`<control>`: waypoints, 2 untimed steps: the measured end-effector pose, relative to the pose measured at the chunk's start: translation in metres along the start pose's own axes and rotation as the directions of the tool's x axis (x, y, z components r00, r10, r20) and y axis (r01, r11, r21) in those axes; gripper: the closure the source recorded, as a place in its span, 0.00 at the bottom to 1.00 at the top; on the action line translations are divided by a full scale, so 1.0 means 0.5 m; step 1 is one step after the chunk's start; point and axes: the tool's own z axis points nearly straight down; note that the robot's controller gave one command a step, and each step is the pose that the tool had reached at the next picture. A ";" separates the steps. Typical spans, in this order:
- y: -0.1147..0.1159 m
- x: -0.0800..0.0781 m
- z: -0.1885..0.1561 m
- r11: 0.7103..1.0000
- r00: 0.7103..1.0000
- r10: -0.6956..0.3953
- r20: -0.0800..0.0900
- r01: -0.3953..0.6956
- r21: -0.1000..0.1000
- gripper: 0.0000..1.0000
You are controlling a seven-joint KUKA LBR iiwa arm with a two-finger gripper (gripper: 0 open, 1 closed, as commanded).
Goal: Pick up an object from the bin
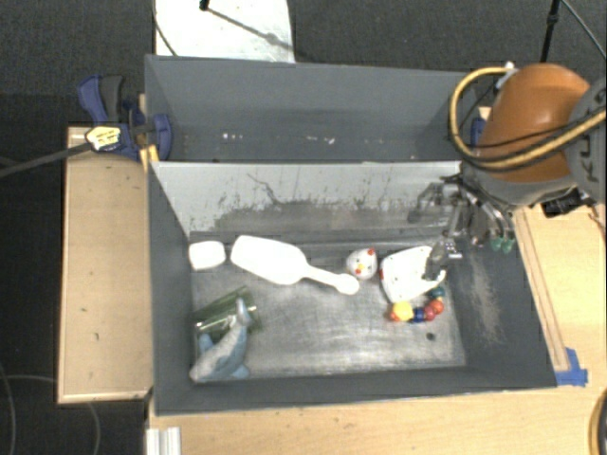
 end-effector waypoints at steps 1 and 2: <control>0.002 0.004 0.049 1.000 1.000 0.007 -0.003 -0.007 0.000 0.00; 0.068 0.002 0.093 0.993 0.993 -0.120 -0.011 0.120 -0.002 0.00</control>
Offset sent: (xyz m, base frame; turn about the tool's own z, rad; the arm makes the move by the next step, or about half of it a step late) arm 0.0016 0.0378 -0.0460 -0.1243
